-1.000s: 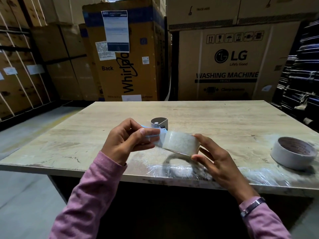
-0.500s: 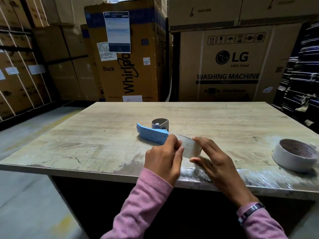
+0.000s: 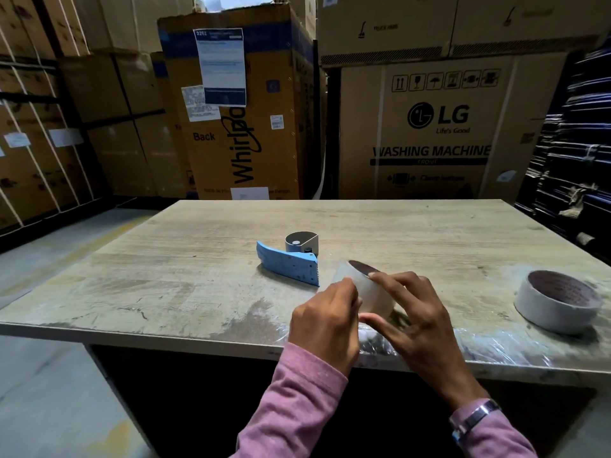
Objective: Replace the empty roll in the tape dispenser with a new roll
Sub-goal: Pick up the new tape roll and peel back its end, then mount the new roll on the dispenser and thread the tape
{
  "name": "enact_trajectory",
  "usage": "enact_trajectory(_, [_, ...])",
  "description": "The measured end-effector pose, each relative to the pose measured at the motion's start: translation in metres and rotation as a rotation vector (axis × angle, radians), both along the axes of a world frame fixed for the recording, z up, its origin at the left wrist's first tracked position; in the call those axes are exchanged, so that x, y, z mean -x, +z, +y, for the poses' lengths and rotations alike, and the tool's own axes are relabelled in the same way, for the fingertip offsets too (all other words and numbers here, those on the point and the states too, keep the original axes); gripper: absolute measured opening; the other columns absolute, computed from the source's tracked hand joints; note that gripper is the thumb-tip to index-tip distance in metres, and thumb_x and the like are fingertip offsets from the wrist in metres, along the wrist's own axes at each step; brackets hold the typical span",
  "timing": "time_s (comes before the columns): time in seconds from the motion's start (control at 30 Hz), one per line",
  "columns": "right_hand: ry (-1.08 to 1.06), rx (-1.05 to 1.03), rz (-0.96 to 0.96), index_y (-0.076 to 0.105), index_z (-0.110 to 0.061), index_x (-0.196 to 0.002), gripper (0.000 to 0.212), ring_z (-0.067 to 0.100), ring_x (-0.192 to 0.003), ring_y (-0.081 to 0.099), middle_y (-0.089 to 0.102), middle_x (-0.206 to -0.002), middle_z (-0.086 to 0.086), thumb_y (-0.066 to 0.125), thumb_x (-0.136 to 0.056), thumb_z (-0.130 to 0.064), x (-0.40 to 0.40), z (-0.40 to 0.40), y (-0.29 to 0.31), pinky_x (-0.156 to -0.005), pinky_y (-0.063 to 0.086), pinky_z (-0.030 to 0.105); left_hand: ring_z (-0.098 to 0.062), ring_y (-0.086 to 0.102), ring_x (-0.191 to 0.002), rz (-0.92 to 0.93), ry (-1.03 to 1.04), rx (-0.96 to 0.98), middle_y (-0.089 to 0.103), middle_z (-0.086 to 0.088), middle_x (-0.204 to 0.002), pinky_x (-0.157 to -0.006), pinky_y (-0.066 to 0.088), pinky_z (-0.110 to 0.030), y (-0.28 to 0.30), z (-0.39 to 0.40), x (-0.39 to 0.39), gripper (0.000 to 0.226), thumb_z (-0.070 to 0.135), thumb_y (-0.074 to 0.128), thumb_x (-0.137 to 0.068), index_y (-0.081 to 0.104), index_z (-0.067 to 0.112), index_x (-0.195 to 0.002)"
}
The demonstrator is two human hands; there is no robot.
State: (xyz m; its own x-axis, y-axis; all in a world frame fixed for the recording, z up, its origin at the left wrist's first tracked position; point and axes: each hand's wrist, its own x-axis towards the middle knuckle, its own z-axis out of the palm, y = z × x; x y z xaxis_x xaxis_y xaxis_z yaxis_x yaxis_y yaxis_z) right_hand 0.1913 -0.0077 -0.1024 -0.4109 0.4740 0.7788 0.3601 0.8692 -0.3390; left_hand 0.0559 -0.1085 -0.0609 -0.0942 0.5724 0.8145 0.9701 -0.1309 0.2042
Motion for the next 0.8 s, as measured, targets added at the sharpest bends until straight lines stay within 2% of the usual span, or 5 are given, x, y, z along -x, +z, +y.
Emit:
enact_trajectory(0.23, [-0.02,-0.003,-0.012,0.064,-0.021,-0.129,0.058,0.019,-0.097,0.054,0.059,-0.108,-0.005,0.064,-0.084,-0.058,-0.001,0.0,0.0,-0.081,0.045,0.026,-0.021,0.063,-0.059,0.001,-0.045,-0.011,0.067,0.0,-0.075,-0.046,0.048,-0.027,-0.012,0.007,0.003,0.014,0.019,0.052,-0.083,0.06,0.011,-0.093])
enact_trajectory(0.43, [-0.001,0.036,0.014,0.066,-0.022,-0.127,0.058,0.019,-0.098,0.055,0.058,-0.108,-0.008,0.081,-0.075,-0.044,-0.002,-0.002,0.0,-0.078,0.051,0.033,-0.008,0.068,-0.081,-0.731,-0.352,0.048,0.073,0.003,-0.085,-0.07,0.054,-0.021,-0.007,0.005,0.016,0.005,0.019,0.066,-0.08,0.067,0.014,-0.078])
enact_trajectory(0.57, [-0.011,0.027,0.01,0.067,-0.021,-0.124,0.057,0.019,-0.096,0.054,0.058,-0.108,-0.009,0.081,-0.074,-0.044,-0.003,-0.001,0.002,-0.079,0.046,0.026,-0.029,0.07,-0.087,-1.175,-0.525,0.112,0.074,-0.015,-0.084,-0.08,0.057,-0.039,0.004,0.008,0.03,0.017,0.014,0.066,-0.081,0.059,0.01,-0.097])
enact_trajectory(0.67, [-0.001,0.036,0.015,0.067,-0.021,-0.123,0.056,0.017,-0.095,0.053,0.057,-0.107,-0.011,0.083,-0.074,-0.043,-0.002,0.0,0.001,-0.079,0.046,0.027,-0.03,0.07,-0.087,-1.233,-0.594,0.179,0.073,-0.018,-0.084,-0.083,0.056,-0.042,0.012,0.012,0.038,0.023,-0.003,0.044,-0.094,0.046,0.006,-0.115])
enact_trajectory(0.8, [0.016,0.056,0.041,0.067,-0.022,-0.123,0.056,0.017,-0.096,0.053,0.055,-0.106,-0.014,0.083,-0.075,-0.044,-0.002,0.0,0.001,-0.077,0.051,0.033,-0.031,0.069,-0.09,-1.21,-0.605,0.215,0.072,-0.017,-0.09,-0.082,0.056,-0.038,0.022,0.013,0.053,0.023,-0.002,0.04,-0.095,0.049,0.006,-0.115])
